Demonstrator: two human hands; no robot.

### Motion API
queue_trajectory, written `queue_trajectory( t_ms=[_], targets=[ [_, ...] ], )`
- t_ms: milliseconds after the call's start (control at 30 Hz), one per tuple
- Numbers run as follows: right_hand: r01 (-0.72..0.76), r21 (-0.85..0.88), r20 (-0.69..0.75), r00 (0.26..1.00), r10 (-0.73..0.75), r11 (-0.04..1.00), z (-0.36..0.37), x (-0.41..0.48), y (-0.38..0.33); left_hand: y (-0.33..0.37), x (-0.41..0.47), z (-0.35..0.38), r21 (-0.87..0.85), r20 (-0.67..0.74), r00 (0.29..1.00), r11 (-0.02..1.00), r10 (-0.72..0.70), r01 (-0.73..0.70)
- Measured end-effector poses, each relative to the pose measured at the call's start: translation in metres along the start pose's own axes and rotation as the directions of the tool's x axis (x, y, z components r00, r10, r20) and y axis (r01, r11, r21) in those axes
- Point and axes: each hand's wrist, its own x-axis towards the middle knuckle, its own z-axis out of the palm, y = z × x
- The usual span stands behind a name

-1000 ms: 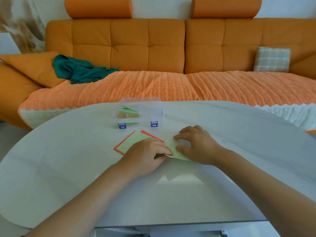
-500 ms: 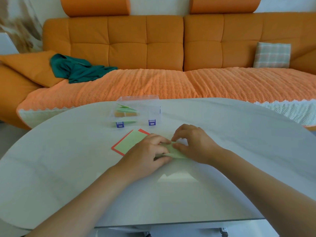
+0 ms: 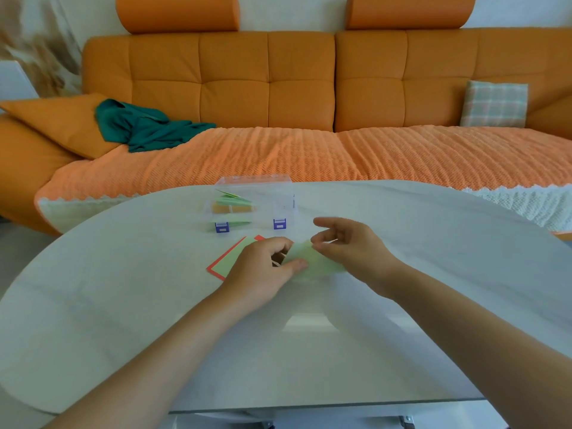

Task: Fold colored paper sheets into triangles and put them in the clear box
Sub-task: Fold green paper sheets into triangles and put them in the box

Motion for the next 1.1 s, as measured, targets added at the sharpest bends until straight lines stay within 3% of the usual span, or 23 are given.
queue_trajectory(
  t_ms=[133,267,467,533,633,833,1100],
  targets=[
    [-0.054,-0.031,0.047,0.997,0.056,0.998,0.001,-0.005,-0.004,0.000,0.002,0.003,-0.092,-0.048,0.999,0.996,-0.014,0.009],
    [-0.015,-0.074,0.012,1.000,0.016,0.997,0.004,-0.008,-0.002,0.000,0.002,0.007,-0.041,-0.041,0.999,0.999,-0.017,0.015],
    [0.028,0.133,-0.018,0.999,-0.026,0.991,0.006,-0.009,-0.005,0.003,0.000,0.014,-0.051,-0.044,0.999,0.999,-0.007,0.005],
    [0.004,0.087,-0.051,0.999,0.001,0.996,0.006,-0.009,-0.005,0.005,0.000,0.014,-0.081,-0.081,0.997,0.997,-0.007,0.000],
    [-0.059,-0.112,-0.135,0.990,0.044,0.992,0.005,-0.009,-0.004,0.007,0.000,0.013,-0.128,-0.138,0.990,0.992,-0.016,-0.002],
    [-0.031,-0.028,-0.058,0.998,0.029,0.999,0.001,-0.012,-0.003,0.006,0.000,0.014,-0.128,-0.172,0.985,0.992,-0.028,0.006],
    [0.007,-0.104,-0.045,0.999,-0.012,0.995,0.005,-0.013,-0.002,0.004,0.000,0.014,-0.063,-0.168,0.986,0.998,0.019,-0.030]
  ],
)
